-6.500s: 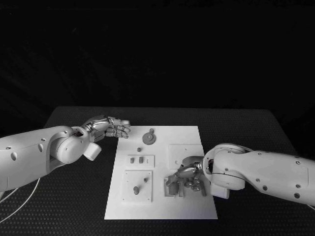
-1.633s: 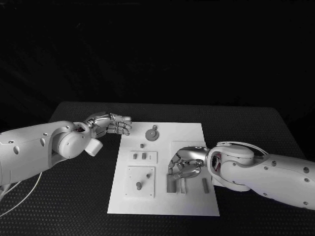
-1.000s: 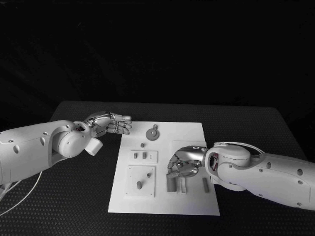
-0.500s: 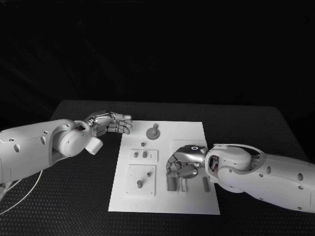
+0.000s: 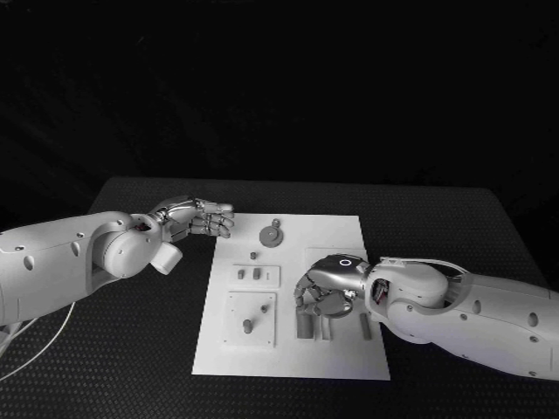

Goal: Assemble the parts on the task board

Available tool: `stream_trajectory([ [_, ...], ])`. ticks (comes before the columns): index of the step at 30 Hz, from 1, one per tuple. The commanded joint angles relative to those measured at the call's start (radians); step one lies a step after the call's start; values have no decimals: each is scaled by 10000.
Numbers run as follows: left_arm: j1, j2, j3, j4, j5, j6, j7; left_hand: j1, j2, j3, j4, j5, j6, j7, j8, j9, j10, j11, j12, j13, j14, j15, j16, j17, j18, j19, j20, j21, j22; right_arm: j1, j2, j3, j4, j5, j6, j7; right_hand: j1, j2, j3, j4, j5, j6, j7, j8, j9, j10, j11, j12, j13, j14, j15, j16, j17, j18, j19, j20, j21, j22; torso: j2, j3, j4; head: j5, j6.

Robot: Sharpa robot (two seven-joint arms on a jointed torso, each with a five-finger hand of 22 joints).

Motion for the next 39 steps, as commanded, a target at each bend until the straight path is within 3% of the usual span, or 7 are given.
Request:
stream_trajectory([
  [1, 8, 10, 5, 21, -7, 154, 58, -99, -9, -19, -22, -3, -77, 12, -42, -17, 16, -48, 14, 16, 28, 8, -62, 10, 62, 10, -43, 18, -10, -106, -48, -65, -237, -498, 154, -403, 97, 48, -50, 7, 56, 296, 235, 23, -11, 21, -26, -45, -14, -8, -86, -32, -11, 290, -21, -14, -10, 135, -4, 0, 1, 8, -4],
  [8, 7, 11, 5, 22, -7, 167, 61, -96, -11, -13, -29, -3, -85, 15, -47, -18, 16, -48, 13, 17, 28, 8, -63, 12, 63, 9, -43, 19, -10, -121, -86, -65, -243, -385, 129, -394, 101, 62, -68, 8, 56, 303, 228, 38, 14, 23, -33, -48, -22, -9, -92, -36, -12, 290, -27, -9, -20, 132, -10, -9, -6, 3, -2],
  [14, 7, 28, 5, 9, -7, 176, 52, -98, -12, -11, -30, -3, -90, 17, -49, -19, 15, -47, 13, 17, 28, 8, -64, 13, 62, 9, -42, 19, -10, -122, -128, -65, -189, 615, -859, -367, -124, -80, -243, 39, 53, 120, 272, -56, 11, 2, 7, -86, -64, -26, -79, -75, -26, 289, -28, 33, -55, 119, -11, -16, -6, -27, 31],
  [22, 7, 20, 5, 6, -7, 290, -38, -108, -11, -10, -27, -3, -94, 20, -51, -19, 11, -45, 11, 17, 27, 9, -65, 14, 61, 9, -40, 19, -9, -111, -231, -59, -24, 812, -1737, -1166, -1748, -1930, -696, 903, 49, -492, 486, -447, -143, -218, 206, -220, -145, -98, 86, -226, -84, 290, 15, 99, -221, 7, -15, -16, -1, -30, 51],
  [28, 7, 30, 5, 8, -7, 292, -42, -115, -17, -11, -27, -4, -97, 22, -52, -19, 6, -43, 8, 16, 25, 10, -68, 15, 59, 6, -38, 18, -9, -3, -277, -47, 124, 806, -1800, -1748, -2303, -3030, 224, 2167, 62, -534, 501, -517, -175, -273, 234, -208, -198, -77, 105, -271, -91, 290, 118, -50, -321, -41, -12, -23, -1, -44, 90],
  [33, 7, 22, 4, 10, -7, 289, -46, -118, -18, -10, -27, -3, -99, 23, -53, -19, 4, -42, 7, 16, 24, 11, -69, 15, 59, 5, -38, 18, -9, 144, -394, -15, 289, 972, -1484, -2041, -2317, -3145, 434, 2447, 59, -483, 495, -487, -143, -272, 208, -169, -204, -49, 94, -247, -71, 290, 153, -82, -295, -1, -16, -18, 2, -61, 115],
  [39, 8, 19, 4, 26, -6, 289, -77, -121, -18, -8, -28, -3, -100, 24, -53, -19, 2, -41, 6, 17, 23, 11, -70, 16, 59, 4, -38, 17, -9, 361, -635, 162, 719, 2486, -304, -3166, -2270, -2889, 402, 2520, 59, -43, 334, -225, 13, -117, 58, -40, -196, 81, -38, -163, -32, 290, 281, -142, -204, 66, -15, -26, -7, -59, 141],
])
